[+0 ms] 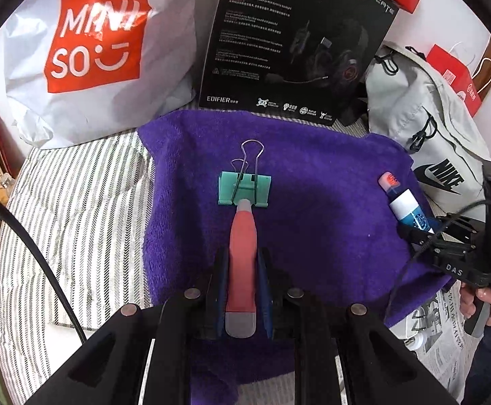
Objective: Organize rigid objects
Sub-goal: 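Place the marker beside the clip with the left gripper while the right sets the deodorant on the towel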
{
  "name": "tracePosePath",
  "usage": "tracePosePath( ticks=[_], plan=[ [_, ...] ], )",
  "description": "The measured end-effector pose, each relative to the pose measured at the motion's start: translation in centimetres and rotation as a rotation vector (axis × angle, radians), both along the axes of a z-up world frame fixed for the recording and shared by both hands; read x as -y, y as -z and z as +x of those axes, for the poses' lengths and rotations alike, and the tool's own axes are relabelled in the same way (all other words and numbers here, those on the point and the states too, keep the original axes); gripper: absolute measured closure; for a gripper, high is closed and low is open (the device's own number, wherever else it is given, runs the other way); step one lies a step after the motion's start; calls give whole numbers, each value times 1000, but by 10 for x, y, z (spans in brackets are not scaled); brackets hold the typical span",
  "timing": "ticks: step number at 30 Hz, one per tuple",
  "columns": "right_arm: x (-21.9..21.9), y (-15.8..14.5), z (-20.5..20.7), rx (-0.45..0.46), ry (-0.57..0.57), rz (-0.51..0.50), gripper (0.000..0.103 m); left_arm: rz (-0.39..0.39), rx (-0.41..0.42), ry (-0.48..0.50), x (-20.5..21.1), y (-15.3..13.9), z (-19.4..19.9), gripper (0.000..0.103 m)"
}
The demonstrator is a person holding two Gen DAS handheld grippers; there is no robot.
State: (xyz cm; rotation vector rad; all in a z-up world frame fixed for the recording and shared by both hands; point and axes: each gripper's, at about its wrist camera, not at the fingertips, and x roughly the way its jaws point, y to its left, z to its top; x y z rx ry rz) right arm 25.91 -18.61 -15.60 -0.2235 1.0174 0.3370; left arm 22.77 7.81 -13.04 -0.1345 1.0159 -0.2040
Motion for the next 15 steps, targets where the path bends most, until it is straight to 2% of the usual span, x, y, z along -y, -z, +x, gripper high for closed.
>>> tracePosePath(
  ticks=[3, 6, 11, 15],
  plan=[
    [2, -2, -2, -14, -12, 24, 62, 29, -14, 2, 3, 5, 5, 87],
    [6, -9, -7, -12, -2, 46, 49, 56, -27, 0, 6, 10, 9, 87],
    [14, -25, -23, 16, 21, 55, 48, 91, -39, 8, 12, 14, 12, 86],
    [24, -36, -41, 33, 47, 86, 48, 84, -40, 3, 11, 16, 14, 86]
  ],
)
